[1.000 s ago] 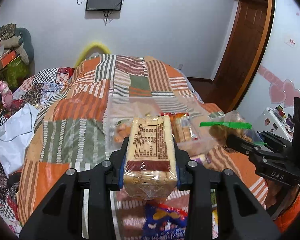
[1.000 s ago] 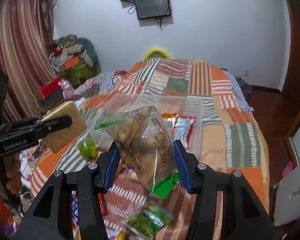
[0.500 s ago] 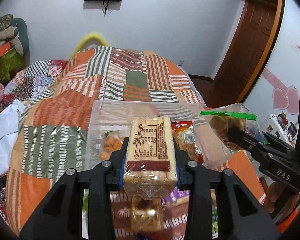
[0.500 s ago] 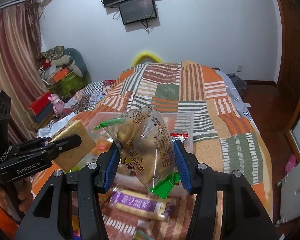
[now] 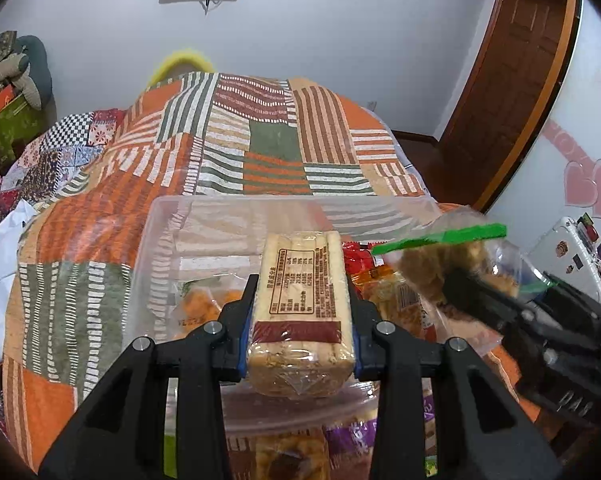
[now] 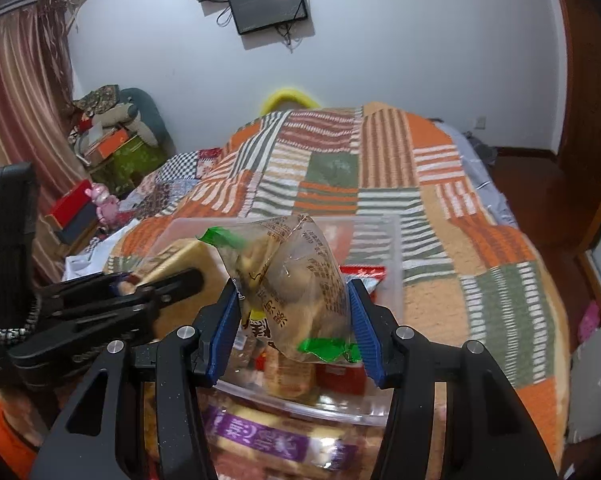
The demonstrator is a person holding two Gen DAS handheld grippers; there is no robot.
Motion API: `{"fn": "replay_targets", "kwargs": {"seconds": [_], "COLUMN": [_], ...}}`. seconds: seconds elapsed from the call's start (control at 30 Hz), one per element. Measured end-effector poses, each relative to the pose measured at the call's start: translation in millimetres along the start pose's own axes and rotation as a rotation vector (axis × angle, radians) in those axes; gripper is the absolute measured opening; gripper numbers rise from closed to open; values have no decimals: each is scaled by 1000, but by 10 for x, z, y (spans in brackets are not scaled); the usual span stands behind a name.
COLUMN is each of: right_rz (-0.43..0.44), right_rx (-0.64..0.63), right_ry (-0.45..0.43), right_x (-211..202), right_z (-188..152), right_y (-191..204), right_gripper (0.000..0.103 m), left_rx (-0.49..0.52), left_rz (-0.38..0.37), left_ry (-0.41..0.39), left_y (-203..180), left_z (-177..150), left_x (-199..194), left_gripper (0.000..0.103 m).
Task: Organize snacks
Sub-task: 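Lower the cake and cookie bag into the clear box and open both grippers, then grasp the blue snack bag with the left gripper while the right grasps the green pea bag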
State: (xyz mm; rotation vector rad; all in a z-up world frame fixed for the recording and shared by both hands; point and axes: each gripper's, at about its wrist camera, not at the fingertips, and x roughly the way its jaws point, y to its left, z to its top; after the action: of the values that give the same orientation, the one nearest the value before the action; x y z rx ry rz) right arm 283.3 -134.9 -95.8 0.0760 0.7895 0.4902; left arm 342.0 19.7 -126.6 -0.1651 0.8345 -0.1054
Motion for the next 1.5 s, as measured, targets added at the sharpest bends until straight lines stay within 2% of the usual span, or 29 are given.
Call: {"fn": "replay_targets", "kwargs": {"seconds": [0.17, 0.3, 0.37, 0.57, 0.73, 0.8, 1.0, 1.23, 1.4, 1.5], "right_rz": [15, -12, -26, -50, -60, -59, -55, -52, -50, -47], "right_rx": [50, 20, -2, -40, -67, -74, -86, -92, -74, -75], "right_ry": [73, 78, 84, 62, 34, 25, 21, 95, 175, 221], "right_x": [165, 101, 58, -156, -368, -446, -584, -517, -450, -405], "right_z": [-117, -172, -182, -227, -244, -255, -370, -685, -984, -1138], "right_y": [-104, -62, -35, -7, 35, 52, 110, 158, 146, 156], "right_gripper": [51, 52, 60, 73, 76, 78, 84, 85, 85, 85], "left_rx": [-7, -12, -17, -3, 22, 28, 31, 35, 2, 20], "left_rz": [36, 45, 39, 32, 32, 35, 57, 110, 93, 97], "left_ry": [16, 7, 6, -21, -41, -43, -30, 40, 91, 97], "left_y": [44, 101, 119, 133, 172, 208, 398, 626, 739, 671], "left_z": [-25, -38, -48, -110, -186, -215, -429, -772, -1066, -1213], "left_x": [69, -12, -72, -359, -642, -733, -963, -950, -917, -941], "left_gripper": [37, 41, 43, 54, 61, 66, 69, 70, 70, 70]}}
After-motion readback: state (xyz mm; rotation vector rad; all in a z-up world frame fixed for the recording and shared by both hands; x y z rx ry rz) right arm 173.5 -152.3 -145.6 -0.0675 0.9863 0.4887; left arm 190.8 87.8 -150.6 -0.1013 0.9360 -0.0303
